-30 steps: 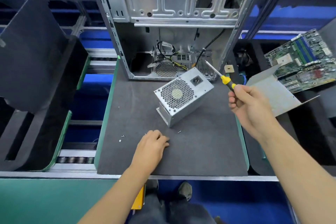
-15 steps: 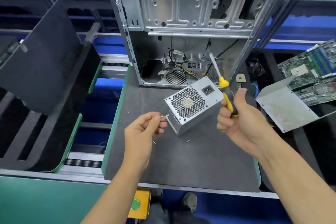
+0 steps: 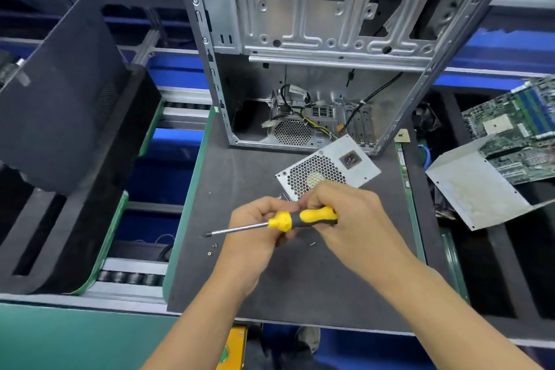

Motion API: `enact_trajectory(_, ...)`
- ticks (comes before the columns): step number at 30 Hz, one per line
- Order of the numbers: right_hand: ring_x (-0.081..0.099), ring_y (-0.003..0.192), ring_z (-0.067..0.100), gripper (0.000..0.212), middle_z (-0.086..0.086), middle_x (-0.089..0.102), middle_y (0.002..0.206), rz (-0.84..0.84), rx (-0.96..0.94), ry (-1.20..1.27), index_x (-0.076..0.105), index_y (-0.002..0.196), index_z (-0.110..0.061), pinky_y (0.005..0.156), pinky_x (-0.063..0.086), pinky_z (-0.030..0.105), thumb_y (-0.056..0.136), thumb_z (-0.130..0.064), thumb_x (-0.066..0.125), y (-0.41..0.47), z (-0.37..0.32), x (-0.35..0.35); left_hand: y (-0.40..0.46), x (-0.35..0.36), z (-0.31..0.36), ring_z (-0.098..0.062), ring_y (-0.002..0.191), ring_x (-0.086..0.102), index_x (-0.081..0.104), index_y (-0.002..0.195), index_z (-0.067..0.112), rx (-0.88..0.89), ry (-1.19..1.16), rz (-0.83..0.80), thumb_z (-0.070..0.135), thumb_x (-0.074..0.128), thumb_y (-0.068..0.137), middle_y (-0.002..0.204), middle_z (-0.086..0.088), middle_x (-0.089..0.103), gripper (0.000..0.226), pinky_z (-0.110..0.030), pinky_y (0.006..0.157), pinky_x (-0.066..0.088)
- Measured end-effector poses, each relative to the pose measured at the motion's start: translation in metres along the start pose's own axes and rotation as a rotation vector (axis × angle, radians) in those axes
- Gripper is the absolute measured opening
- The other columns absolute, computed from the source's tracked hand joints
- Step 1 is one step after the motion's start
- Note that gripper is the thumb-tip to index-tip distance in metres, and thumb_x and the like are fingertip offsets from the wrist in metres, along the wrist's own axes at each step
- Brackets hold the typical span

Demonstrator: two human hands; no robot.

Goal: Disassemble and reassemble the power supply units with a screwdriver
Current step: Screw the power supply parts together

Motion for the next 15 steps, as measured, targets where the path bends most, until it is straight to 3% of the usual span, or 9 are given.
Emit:
enact_trajectory(5, 0.055, 0.072, 0.027, 0.009, 0.001, 0.061, 0.075, -0.108, -0.129, -0.171, 0.058, 0.074, -0.010, 0.060, 0.048, 0.042, 0.071, -0.002, 0.060, 0.013, -0.002, 0.009, 0.010, -0.004, -0.006, -0.007, 0.050, 0.056, 0.074, 0.076, 0.010, -0.043, -0.036, -0.030, 0.006, 0.059, 0.096, 0.062, -0.002, 0.066, 0.026, -0.016, 0.049, 0.041)
enact_trajectory(7, 0.054, 0.074, 0.025, 0.005, 0.000, 0.062, 0.076, -0.100, -0.097, -0.146, 0.057, 0.072, -0.012, 0.062, 0.046, 0.038, 0.076, -0.014, 0.057, 0.019, 0.002, 0.009, 0.013, -0.009, -0.009, -0.006, 0.048, 0.054, 0.074, 0.078, 0.008, -0.025, -0.018, -0.007, 0.002, 0.057, 0.095, 0.059, -0.003, 0.065, 0.025, -0.014, 0.046, 0.039)
enact_trajectory(9, 0.053, 0.075, 0.020, 0.011, -0.004, 0.062, 0.077, -0.040, -0.004, -0.097, 0.053, 0.071, -0.018, 0.065, 0.045, 0.034, 0.074, -0.013, 0.062, 0.023, 0.011, 0.009, 0.019, -0.019, -0.014, -0.007, 0.052, 0.055, 0.074, 0.083, 0.006, -0.001, -0.021, 0.096, 0.002, 0.059, 0.094, 0.062, -0.003, 0.067, 0.019, -0.015, 0.048, 0.039)
enact_trajectory(12, 0.051, 0.070, 0.008, 0.029, -0.012, 0.061, 0.076, 0.093, 0.199, -0.005, 0.054, 0.070, -0.026, 0.059, 0.039, 0.014, 0.070, -0.001, 0.069, 0.029, 0.031, 0.007, 0.029, -0.030, -0.024, -0.008, 0.073, 0.069, 0.073, 0.099, 0.014, -0.055, -0.101, 0.258, 0.019, 0.070, 0.092, 0.080, 0.003, 0.076, 0.010, -0.020, 0.063, 0.049)
enact_trajectory(15, 0.045, 0.062, 0.009, 0.020, -0.011, 0.057, 0.067, 0.130, 0.319, -0.001, 0.053, 0.069, -0.022, 0.054, 0.035, 0.011, 0.073, -0.008, 0.067, 0.038, 0.044, 0.011, 0.040, -0.018, -0.030, -0.014, 0.099, 0.072, 0.067, 0.118, 0.017, -0.128, -0.186, 0.178, 0.026, 0.071, 0.091, 0.101, 0.004, 0.077, 0.029, -0.027, 0.080, 0.052)
Point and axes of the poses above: each hand's wrist, its own y-axis towards the middle knuckle, its own x-axis out of the palm, z = x × y, the point moved 5 cm from there along y, towards the middle knuckle
